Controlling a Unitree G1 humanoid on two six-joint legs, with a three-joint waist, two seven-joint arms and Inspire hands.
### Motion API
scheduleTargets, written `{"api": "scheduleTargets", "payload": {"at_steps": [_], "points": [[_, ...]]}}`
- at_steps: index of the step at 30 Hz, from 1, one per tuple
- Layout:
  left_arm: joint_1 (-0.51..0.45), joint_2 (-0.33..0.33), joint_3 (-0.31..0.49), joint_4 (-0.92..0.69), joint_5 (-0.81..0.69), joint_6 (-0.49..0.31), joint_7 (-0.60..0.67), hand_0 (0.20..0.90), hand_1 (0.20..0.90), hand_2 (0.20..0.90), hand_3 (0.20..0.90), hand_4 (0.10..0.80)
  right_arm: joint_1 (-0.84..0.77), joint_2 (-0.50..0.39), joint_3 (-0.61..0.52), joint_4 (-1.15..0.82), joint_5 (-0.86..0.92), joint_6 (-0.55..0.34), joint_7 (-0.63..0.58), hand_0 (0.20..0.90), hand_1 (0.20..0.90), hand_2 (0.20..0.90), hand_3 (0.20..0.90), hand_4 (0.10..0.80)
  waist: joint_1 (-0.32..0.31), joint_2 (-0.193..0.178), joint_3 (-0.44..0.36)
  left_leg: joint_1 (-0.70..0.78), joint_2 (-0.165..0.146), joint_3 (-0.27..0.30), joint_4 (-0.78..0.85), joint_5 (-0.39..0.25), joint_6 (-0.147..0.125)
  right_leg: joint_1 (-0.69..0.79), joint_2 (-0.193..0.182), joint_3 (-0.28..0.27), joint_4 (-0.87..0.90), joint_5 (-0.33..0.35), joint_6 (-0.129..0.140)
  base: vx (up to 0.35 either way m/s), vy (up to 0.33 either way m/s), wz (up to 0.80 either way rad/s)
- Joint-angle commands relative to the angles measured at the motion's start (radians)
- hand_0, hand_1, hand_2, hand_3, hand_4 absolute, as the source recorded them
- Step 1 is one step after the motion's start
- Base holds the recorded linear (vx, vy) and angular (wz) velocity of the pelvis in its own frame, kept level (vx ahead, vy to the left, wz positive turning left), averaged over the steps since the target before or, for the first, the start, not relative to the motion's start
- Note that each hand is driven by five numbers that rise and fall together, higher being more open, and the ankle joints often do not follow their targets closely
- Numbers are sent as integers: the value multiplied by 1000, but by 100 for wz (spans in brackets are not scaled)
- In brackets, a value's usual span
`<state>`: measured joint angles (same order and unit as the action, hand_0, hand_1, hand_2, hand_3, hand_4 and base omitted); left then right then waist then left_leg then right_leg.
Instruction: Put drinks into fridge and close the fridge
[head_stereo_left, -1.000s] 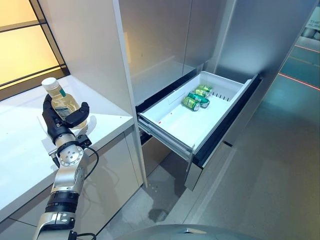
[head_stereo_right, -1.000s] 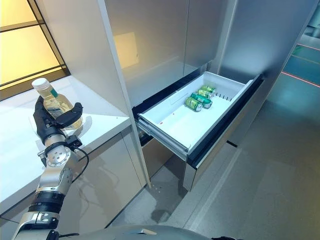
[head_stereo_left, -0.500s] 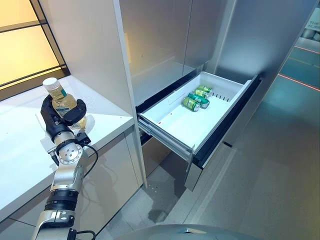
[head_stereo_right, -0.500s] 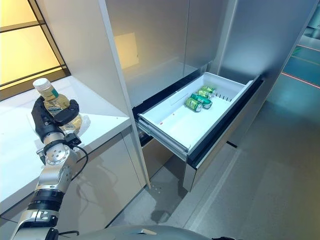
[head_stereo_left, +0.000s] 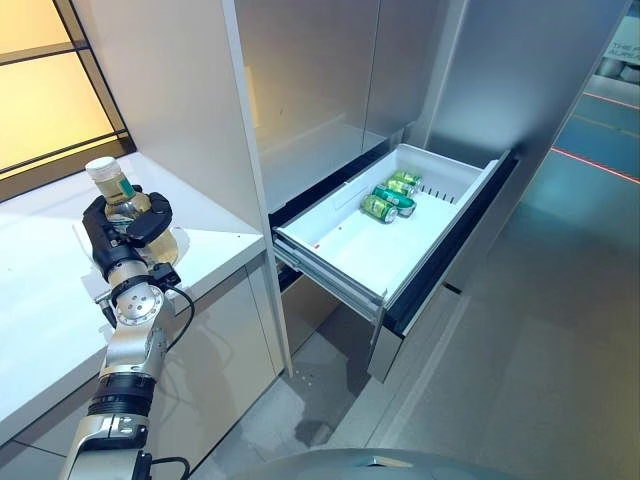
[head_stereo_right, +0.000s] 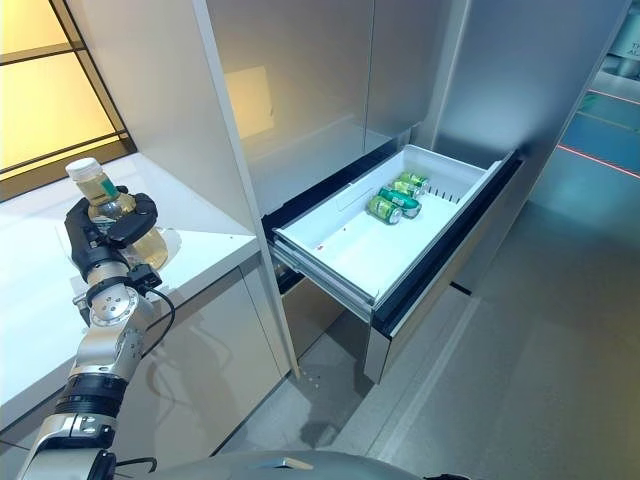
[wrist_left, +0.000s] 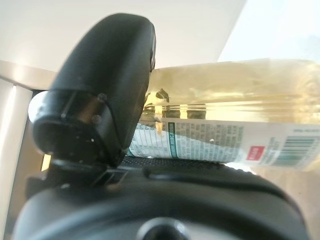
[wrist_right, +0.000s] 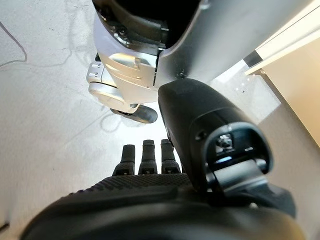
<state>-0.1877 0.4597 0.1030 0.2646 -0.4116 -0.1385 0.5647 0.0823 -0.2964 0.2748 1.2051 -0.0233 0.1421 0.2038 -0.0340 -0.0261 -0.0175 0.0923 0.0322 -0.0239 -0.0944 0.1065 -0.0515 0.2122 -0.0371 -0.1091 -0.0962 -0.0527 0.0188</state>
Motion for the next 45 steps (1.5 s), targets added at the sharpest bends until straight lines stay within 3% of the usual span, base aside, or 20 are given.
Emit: {"api": "scheduleTargets", "payload": {"at_steps": [1, 10, 20, 23, 24, 33, 41, 45], "points": [[-213, 98, 0, -17, 26, -118, -31, 300, 300, 300, 200, 100, -28, 5, 98, 12, -138, -58, 61, 900, 900, 900, 900, 800, 12, 24, -7, 46, -65, 5, 11, -177, 50, -70, 24, -8, 28, -5, 38, 0, 0, 0], [-222, 94, -40, -173, -3, -124, -62, 300, 300, 300, 200, 100, -102, -27, 274, -193, -244, -125, 135, 900, 900, 900, 900, 800, 47, 15, -1, 35, -66, -20, 9, -168, 46, -69, 19, -28, 23, -2, 37, -7, 0, 1], [-229, 75, -88, -330, -60, -171, -128, 300, 300, 300, 200, 100, -177, -57, 366, -511, -214, -197, 157, 900, 900, 900, 900, 800, 73, 7, -2, 25, -75, -42, 7, -162, 47, -71, 13, -40, 21, 0, 36, -12, 3, 2], [-234, 65, -109, -344, -74, -213, -138, 300, 300, 300, 200, 100, -183, -21, 388, -435, -252, -362, 74, 900, 900, 900, 900, 800, 81, 20, -4, 17, -77, -46, 7, -159, 52, -78, 14, -39, 25, 0, 38, -37, 44, 8], [-247, 70, -116, -353, -87, -209, -142, 300, 300, 300, 200, 100, -195, -10, 401, -436, -253, -379, 58, 900, 900, 900, 900, 800, 85, 23, -5, 16, -80, -48, 7, -161, 54, -76, 13, -41, 21, -1, 37, -28, 59, 8], [-277, 92, -183, -495, -56, -206, -95, 300, 300, 300, 200, 100, -308, -23, 533, -813, -161, -265, 46, 900, 900, 900, 900, 800, 109, 14, 6, 15, -82, -53, 7, -160, 49, -70, 5, -55, 17, 3, 43, -41, 8, 4], [-281, 88, -195, -564, -68, -207, -148, 300, 300, 300, 200, 100, -387, -17, 539, -994, -40, -265, 100, 900, 900, 900, 900, 800, 123, 3, 13, 11, -82, -60, 7, -153, 47, -73, 3, -59, 18, 8, 44, -32, -3, 5], [-267, 101, -185, -584, -75, -202, -197, 300, 300, 300, 200, 100, -432, -41, 510, -1140, 66, -240, 204, 900, 900, 900, 900, 800, 127, -3, 14, 11, -82, -60, 7, -149, 47, -72, 3, -57, 20, 9, 44, -17, 5, 4]]}}
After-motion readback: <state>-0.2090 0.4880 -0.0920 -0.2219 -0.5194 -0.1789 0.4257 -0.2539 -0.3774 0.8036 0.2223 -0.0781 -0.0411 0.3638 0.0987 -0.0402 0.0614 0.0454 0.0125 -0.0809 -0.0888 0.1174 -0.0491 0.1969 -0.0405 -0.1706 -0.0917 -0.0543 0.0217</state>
